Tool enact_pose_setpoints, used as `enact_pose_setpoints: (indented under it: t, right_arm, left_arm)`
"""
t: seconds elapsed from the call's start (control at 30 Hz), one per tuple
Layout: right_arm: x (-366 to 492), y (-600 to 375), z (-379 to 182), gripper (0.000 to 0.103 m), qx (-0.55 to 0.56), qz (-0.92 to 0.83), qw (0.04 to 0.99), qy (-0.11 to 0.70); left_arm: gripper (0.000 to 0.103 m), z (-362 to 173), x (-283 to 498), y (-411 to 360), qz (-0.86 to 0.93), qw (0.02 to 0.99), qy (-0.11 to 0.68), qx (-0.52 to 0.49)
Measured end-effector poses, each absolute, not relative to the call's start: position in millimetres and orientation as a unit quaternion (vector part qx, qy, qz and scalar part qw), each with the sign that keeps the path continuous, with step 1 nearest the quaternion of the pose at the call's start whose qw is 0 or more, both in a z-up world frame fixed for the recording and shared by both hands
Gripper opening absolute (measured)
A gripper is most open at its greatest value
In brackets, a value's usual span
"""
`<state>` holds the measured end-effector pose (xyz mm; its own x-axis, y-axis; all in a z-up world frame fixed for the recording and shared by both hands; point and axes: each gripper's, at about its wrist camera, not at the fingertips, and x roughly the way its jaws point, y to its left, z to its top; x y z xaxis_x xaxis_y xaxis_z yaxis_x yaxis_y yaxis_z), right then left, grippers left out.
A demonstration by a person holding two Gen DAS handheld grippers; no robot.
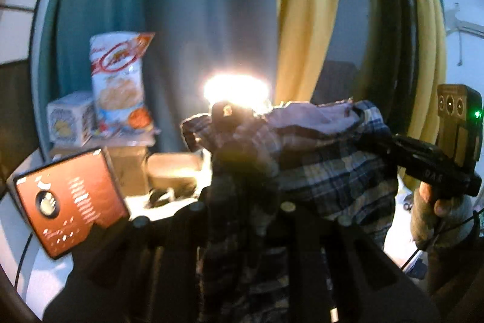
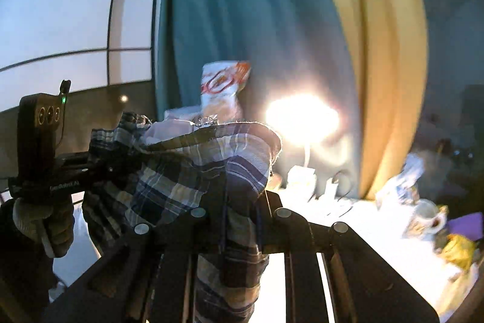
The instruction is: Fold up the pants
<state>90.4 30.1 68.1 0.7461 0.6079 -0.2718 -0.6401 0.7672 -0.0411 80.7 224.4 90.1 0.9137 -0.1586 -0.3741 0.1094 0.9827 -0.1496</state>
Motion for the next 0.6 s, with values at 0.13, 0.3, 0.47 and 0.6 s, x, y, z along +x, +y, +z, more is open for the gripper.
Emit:
enact_pose_setpoints:
  t: [0.13, 0.3, 0.47, 0.6]
  right_arm:
    - [123.3, 49.9, 34.6, 0.015, -0.064, 0.341, 0.921, 0.179]
    - [184.3, 83.4, -29.7, 0.019, -0.092, 0.322, 0.903, 0.27]
    - [213.4, 96.8, -61.5, 0.052, -0.14, 0.284, 0.906, 0.281]
    - [225.5, 90.2, -69.6, 0.057, -0.141, 0.276, 0.903, 0.298]
  left_arm:
    - [0.017, 46.0, 106.7, 248.5, -0.062, 0.965, 0.242, -0.08]
    - [0.019, -39.2, 161.1, 278.5, -0.045, 0.935, 0.332, -0.12]
    - [0.025, -105.2, 207.2, 298.3, -0.007, 0.897, 0.422, -0.13]
    - [0.052, -107.3, 207.2, 311.0, 0.021, 0.895, 0.416, -0.158]
